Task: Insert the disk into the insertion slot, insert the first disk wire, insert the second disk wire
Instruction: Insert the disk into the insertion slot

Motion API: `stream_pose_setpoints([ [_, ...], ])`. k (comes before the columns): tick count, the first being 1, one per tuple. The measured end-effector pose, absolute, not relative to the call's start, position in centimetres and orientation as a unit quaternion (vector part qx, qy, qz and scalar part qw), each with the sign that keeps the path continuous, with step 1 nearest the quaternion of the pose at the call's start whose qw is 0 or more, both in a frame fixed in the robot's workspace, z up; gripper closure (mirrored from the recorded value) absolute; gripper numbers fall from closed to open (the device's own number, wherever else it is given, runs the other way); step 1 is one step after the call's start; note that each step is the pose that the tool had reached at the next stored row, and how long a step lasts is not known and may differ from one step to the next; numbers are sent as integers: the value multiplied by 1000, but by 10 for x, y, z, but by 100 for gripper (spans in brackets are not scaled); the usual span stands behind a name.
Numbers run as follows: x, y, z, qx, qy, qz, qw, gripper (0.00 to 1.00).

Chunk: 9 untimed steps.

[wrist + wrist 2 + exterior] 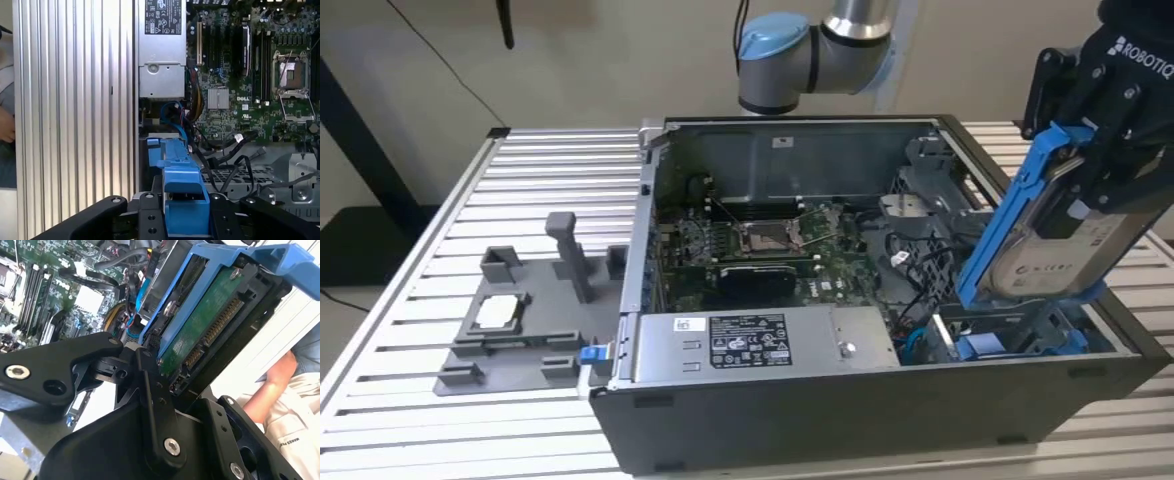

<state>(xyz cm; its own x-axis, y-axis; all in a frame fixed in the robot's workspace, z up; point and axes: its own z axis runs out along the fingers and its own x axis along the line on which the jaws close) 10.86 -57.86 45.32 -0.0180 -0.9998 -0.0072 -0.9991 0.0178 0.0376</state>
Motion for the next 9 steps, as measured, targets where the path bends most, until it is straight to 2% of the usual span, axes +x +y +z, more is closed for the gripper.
stream_pose_setpoints([
  [9, 111, -579, 438, 701, -713, -17, 10, 67],
])
